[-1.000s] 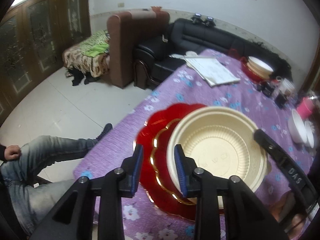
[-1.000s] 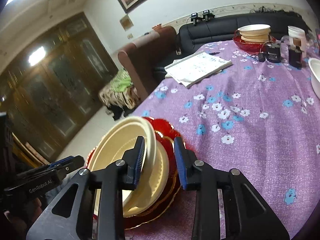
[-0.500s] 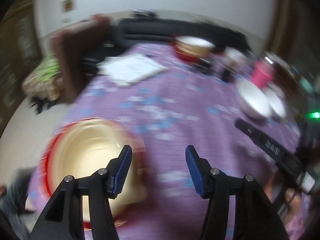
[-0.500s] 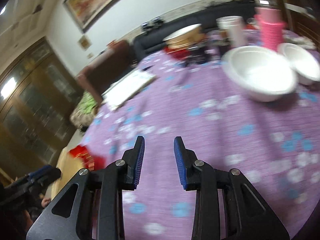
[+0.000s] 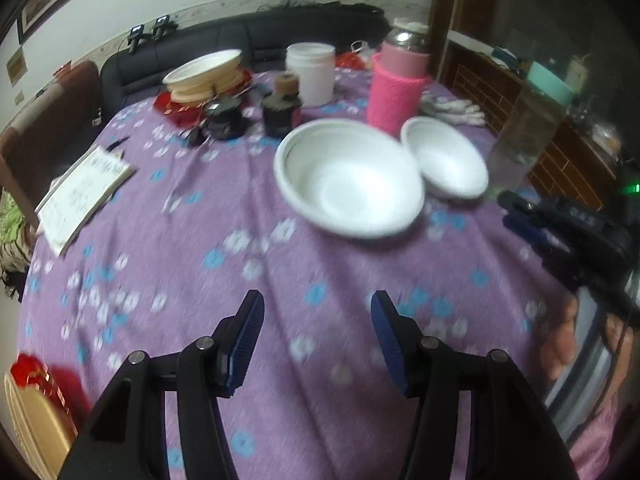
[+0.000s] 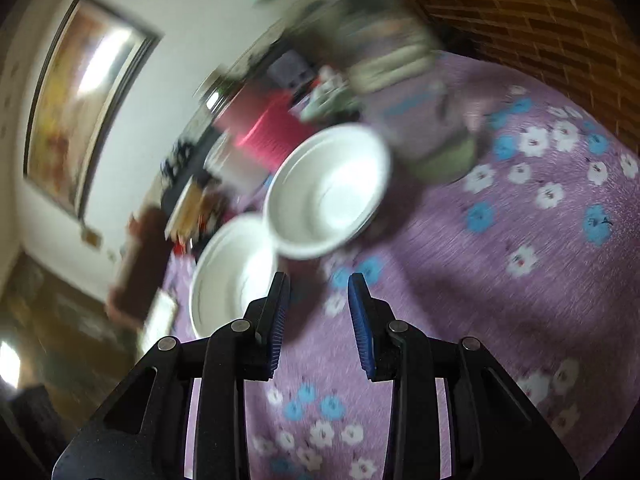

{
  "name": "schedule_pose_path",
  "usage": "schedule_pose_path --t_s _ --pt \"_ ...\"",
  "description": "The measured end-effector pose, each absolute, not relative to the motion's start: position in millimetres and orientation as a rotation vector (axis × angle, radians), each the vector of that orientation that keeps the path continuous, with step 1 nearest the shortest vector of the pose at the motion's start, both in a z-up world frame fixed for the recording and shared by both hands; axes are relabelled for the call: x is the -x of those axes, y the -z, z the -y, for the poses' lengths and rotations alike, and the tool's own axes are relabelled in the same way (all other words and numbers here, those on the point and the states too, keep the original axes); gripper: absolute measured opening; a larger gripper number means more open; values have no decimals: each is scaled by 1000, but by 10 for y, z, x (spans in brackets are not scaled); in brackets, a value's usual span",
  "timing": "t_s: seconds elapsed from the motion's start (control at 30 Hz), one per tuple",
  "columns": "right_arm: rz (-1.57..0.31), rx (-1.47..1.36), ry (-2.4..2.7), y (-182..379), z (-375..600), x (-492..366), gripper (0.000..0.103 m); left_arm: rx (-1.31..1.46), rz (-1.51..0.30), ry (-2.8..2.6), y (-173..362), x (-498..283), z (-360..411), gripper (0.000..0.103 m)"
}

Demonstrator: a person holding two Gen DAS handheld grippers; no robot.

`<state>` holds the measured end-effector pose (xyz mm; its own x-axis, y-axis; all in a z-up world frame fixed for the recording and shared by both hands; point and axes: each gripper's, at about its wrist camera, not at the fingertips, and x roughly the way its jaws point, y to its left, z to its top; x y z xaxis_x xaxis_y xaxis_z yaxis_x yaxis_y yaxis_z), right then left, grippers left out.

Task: Organize plates and bowls
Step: 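Move both grippers to the white foam bowls beside the pink thermos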

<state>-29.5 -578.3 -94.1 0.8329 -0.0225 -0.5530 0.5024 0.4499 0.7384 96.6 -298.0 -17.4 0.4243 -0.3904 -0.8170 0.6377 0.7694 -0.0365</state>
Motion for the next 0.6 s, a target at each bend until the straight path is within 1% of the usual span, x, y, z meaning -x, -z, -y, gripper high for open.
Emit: schedule_pose_path --t_s 0.07,0.17,0.5,0.53,0.6 --pt "-496 -1122 346 985 5891 314 34 -280 -946 651 164 -1036 3082 56" --pt "-493 -1206 366 1082 5992 271 34 -276 -957 670 148 -1125 3274 56" --pt "-414 -1407 403 1378 6306 199 34 -444 -804 647 77 -1501 4253 56" --pt "-402 -1417 398 1400 6309 206 35 -459 -793 644 88 -1529 4322 56" --pt "-381 -1429 383 1449 6326 186 47 -509 -760 639 122 -1607 4514 56"
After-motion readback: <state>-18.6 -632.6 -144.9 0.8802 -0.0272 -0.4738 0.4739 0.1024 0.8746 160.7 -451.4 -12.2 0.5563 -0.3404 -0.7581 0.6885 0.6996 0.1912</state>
